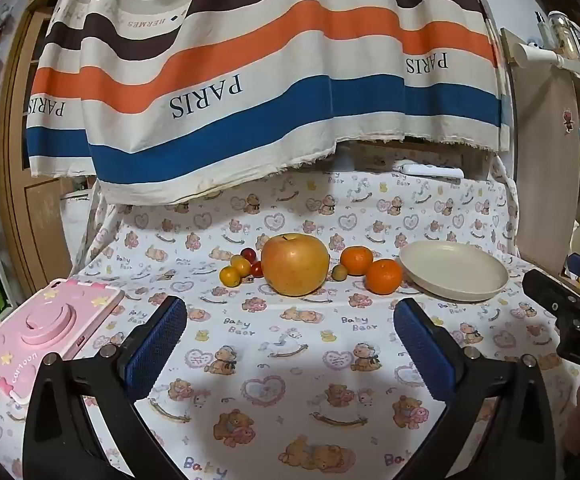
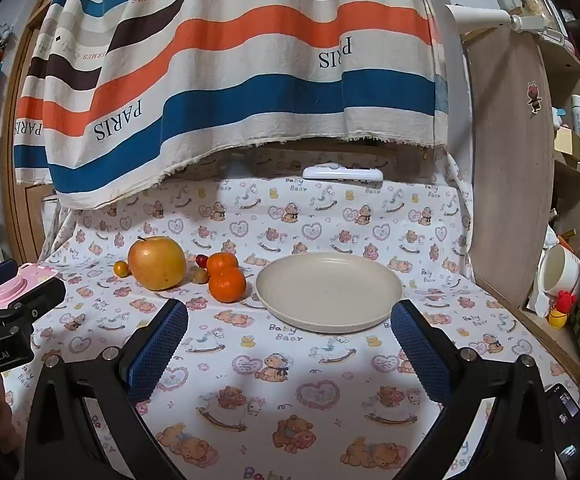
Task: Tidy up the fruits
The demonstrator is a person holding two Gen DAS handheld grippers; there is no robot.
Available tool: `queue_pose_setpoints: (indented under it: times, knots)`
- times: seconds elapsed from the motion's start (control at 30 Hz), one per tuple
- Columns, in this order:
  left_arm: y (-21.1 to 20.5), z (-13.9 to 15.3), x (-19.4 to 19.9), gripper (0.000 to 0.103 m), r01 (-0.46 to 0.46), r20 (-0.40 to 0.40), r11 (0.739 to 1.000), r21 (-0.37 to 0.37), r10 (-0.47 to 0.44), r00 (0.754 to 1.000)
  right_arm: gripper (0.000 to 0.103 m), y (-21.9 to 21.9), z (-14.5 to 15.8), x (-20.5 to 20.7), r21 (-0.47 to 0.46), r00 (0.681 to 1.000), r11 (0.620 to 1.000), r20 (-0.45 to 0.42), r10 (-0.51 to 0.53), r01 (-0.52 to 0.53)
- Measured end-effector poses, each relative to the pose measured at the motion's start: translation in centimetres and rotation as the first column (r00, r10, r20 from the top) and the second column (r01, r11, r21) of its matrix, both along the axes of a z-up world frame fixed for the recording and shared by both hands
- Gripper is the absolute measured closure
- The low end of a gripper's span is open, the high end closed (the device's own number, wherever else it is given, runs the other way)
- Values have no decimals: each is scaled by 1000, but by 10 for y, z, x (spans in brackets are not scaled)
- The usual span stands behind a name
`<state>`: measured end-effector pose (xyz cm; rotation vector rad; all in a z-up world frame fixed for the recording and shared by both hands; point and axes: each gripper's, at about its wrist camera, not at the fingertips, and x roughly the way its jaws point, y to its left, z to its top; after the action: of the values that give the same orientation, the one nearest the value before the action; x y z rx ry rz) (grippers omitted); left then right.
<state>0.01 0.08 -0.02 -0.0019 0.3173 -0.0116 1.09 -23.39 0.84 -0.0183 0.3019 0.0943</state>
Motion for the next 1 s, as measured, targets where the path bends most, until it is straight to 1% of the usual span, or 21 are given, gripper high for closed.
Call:
queue_pose_setpoints:
  times: [0.23,0.27,0.4,0.7,0.87,1.0]
  knots:
    - [1,0,4,0,19,-1,1000,8,-19,1000,1,0,0,0,-2,1000,1000,3,1,-1]
    - [-4,1,0,0,20,1,1000,16,-20,1000,1,0,0,0,-3,1000,1000,1,4,-4]
    - [-8,2,1,0,20,2,1000,11,-20,1000,1,0,0,-2,0,1000,1000,10,26,-26]
    - [-3,0,-1,0,27,10,1000,10,-27,1000,1,3,0,2,2,1000,1000,-8,28,-28]
    - [-2,1,-1,0,30,11,1000,9,-30,999,1,2,-1,8,10,998,999,-41,38,-38]
    - [-1,-1,-1,0,31,12,999,4,-31,999,1,1,-2,9,15,999,1000,-42,17,-16]
